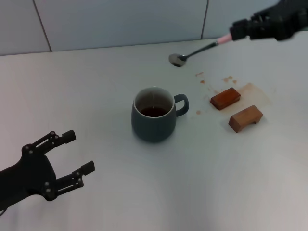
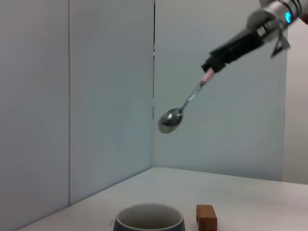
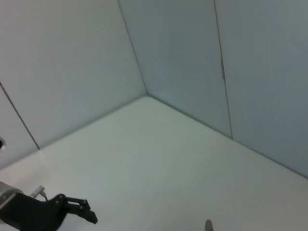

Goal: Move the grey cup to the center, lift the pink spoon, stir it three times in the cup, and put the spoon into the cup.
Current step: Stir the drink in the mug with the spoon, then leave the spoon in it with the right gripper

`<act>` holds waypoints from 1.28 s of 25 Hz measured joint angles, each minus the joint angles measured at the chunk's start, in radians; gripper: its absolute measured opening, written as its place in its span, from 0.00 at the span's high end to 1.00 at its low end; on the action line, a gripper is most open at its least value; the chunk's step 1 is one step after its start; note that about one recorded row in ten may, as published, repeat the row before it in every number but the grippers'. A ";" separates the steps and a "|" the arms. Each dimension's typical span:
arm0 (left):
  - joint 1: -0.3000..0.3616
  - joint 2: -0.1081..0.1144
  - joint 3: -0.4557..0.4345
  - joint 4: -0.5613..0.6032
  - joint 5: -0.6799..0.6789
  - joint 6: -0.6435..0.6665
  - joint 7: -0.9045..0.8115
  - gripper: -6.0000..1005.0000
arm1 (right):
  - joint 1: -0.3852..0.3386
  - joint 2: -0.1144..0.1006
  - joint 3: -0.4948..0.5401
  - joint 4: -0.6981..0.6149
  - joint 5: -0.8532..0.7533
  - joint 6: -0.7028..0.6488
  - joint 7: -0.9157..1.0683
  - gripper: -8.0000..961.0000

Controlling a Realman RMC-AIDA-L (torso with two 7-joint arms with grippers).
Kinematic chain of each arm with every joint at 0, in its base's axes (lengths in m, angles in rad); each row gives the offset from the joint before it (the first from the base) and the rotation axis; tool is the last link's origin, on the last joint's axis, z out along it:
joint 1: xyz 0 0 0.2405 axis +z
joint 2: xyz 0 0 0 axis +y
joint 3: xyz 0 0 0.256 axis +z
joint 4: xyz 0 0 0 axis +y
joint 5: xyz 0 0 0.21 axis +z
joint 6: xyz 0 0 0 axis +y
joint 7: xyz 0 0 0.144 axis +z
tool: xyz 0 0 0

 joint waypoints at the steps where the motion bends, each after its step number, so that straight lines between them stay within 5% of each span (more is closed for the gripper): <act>1: 0.000 0.000 0.002 0.000 0.000 0.000 0.000 0.17 | 0.000 0.000 0.000 0.000 0.000 0.000 0.000 0.86; 11: -0.001 -0.004 0.010 -0.003 0.000 -0.001 0.000 0.17 | 0.245 -0.002 -0.120 0.093 -0.283 0.006 0.161 0.86; 23: -0.012 -0.005 0.013 -0.014 0.000 -0.007 0.000 0.17 | 0.351 0.003 -0.304 0.349 -0.338 0.165 0.163 0.86; 32: -0.016 -0.006 0.013 -0.016 0.000 -0.012 0.000 0.17 | 0.465 0.041 -0.383 0.559 -0.437 0.303 0.143 0.86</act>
